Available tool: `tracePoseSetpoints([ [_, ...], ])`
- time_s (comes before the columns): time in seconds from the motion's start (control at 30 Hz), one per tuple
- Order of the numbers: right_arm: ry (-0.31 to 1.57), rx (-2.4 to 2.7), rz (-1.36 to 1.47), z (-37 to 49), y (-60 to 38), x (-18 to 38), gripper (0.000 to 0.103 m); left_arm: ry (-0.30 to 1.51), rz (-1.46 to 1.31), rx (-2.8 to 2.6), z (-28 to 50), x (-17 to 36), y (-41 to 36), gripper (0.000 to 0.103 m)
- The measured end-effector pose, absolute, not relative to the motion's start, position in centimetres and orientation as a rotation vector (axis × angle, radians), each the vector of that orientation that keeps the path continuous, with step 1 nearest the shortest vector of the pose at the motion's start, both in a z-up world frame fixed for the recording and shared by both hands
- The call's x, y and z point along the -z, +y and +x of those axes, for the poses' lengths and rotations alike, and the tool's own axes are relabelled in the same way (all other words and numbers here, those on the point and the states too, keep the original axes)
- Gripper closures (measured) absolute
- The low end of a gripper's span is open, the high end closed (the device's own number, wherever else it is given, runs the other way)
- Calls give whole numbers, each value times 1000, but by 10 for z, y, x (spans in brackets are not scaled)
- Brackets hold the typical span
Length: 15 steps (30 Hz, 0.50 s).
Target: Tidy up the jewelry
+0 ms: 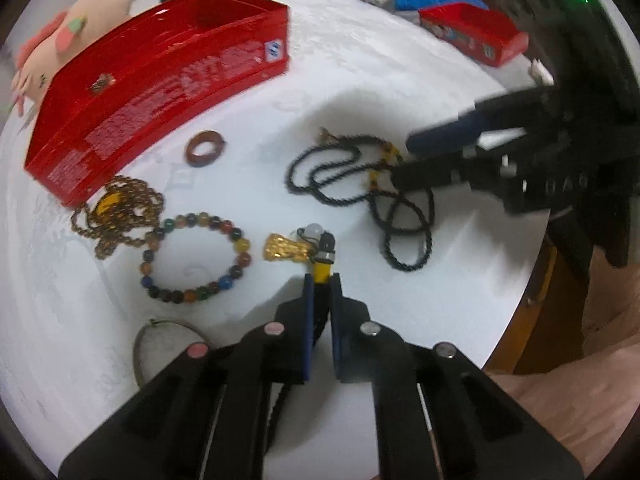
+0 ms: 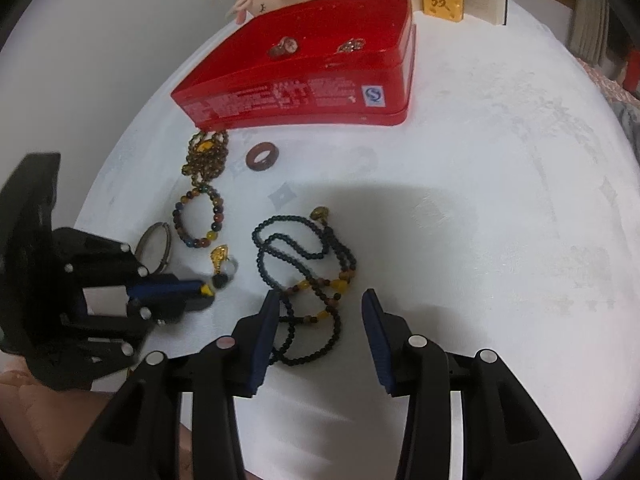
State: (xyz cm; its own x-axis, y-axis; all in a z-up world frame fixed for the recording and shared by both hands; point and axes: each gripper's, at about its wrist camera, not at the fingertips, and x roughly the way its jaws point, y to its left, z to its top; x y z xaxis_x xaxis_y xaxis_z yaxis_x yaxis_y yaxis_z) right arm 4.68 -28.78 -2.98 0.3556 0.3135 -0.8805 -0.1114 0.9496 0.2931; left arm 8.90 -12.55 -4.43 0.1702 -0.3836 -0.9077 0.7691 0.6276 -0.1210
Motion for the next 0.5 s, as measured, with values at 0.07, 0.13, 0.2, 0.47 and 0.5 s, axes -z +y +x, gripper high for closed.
tracePoseSetpoints([
  [0.07,1177,-279,198,46,-288,29,59,1103,375,840,92,35,-116,97],
  [0.13,1177,-288,194,48,-287,28,52,1075,345,841,93,25,-114,97],
  [0.2,1178,-280,184,49,-285,27,40,1043,322,836,94,12,-106,97],
  [0.47,1211,-226,31,60,-252,41,37,961,251,822,102,-22,-97,97],
  [0.5,1205,-208,-3,59,-247,42,41,952,244,824,103,-26,-96,97],
])
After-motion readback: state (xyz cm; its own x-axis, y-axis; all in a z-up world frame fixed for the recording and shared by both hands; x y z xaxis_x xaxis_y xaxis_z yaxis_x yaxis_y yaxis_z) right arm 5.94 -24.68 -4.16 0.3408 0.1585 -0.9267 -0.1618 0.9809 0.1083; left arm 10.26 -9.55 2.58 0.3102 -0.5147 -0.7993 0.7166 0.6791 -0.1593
